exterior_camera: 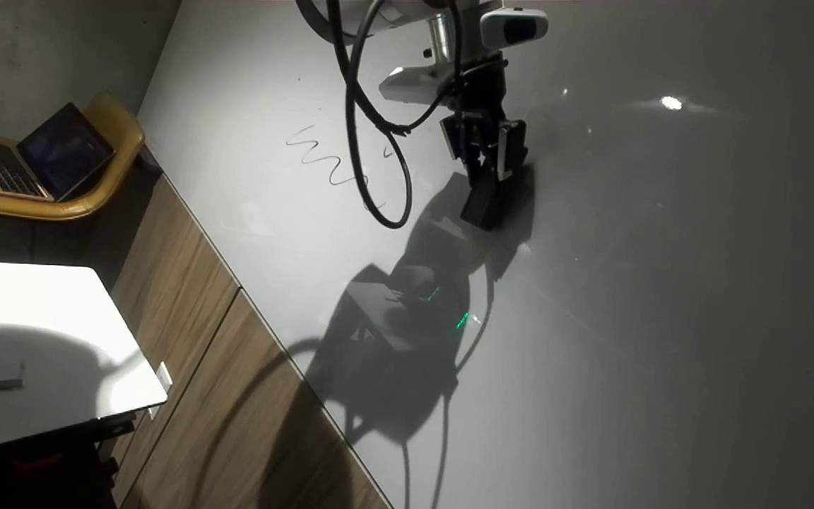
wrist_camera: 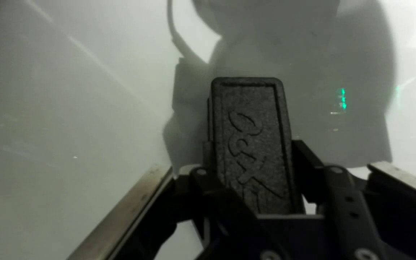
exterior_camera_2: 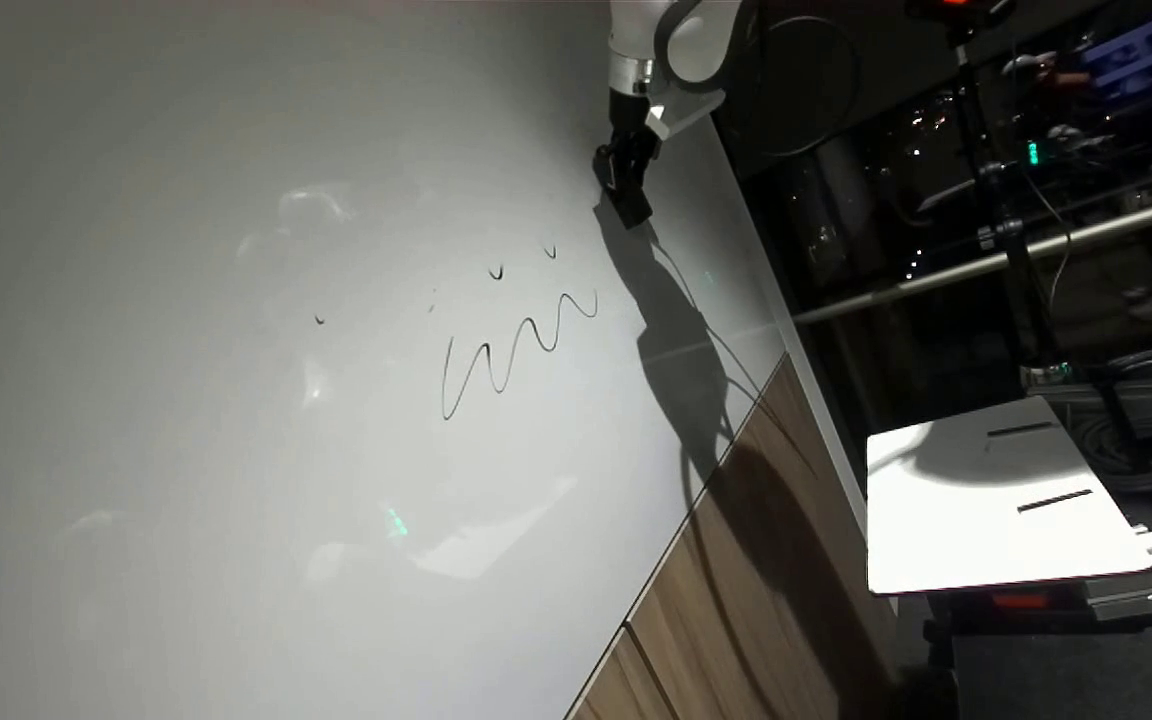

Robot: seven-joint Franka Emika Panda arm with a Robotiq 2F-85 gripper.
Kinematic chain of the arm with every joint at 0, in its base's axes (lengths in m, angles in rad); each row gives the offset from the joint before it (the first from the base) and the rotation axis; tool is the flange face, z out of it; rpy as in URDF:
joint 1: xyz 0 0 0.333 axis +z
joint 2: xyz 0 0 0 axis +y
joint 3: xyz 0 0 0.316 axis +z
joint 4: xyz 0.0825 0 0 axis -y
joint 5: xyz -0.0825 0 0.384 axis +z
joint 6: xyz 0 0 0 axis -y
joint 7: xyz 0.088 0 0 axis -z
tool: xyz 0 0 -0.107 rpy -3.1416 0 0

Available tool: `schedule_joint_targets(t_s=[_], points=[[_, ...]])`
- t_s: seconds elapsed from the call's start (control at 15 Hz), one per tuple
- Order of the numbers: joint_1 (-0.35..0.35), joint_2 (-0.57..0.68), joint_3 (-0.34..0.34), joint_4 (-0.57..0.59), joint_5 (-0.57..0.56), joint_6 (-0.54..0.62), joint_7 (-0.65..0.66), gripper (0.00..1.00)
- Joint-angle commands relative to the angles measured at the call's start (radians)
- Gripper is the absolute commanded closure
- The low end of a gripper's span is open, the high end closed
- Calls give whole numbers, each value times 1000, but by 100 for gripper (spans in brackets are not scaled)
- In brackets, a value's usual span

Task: Use the eraser to wipe the whiteboard.

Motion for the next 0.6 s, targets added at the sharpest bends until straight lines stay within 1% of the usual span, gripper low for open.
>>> schedule_joint_targets(t_s=[0.0, 0.13, 0.33, 0.4, 0.53], points=[[84, -113, 45, -112, 104, -6, -5, 71], [138, -152, 81, -143, 141, -14, 9, 71], [207, -169, 111, -149, 185, -23, 11, 71], [169, -172, 168, -150, 238, -19, -21, 71], [170, -168, 194, -148, 277, -12, -28, 71]])
